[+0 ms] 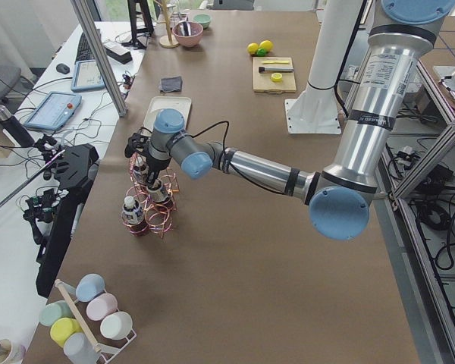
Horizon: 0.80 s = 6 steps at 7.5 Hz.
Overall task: Place tea on tray
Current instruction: 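Reach the left gripper down into the copper rack around a tea bottle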
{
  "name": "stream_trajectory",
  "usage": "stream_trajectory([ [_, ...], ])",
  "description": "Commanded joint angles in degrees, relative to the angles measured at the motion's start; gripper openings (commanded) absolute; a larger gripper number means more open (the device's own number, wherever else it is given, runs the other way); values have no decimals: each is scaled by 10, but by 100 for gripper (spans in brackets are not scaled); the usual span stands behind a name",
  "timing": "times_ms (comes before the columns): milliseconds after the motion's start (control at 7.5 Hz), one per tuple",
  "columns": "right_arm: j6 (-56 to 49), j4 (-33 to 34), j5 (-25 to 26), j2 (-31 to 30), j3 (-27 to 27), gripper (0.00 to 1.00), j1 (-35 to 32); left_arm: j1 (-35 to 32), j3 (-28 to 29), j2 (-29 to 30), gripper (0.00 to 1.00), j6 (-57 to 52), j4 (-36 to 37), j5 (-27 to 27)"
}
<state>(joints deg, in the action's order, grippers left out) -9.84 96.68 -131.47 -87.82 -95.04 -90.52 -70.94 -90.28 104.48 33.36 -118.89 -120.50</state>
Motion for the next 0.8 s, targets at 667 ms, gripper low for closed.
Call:
stream_trajectory([
  [667, 0, 0, -1, -4, 0, 100, 0, -53, -73, 2, 0, -1, 73, -79],
])
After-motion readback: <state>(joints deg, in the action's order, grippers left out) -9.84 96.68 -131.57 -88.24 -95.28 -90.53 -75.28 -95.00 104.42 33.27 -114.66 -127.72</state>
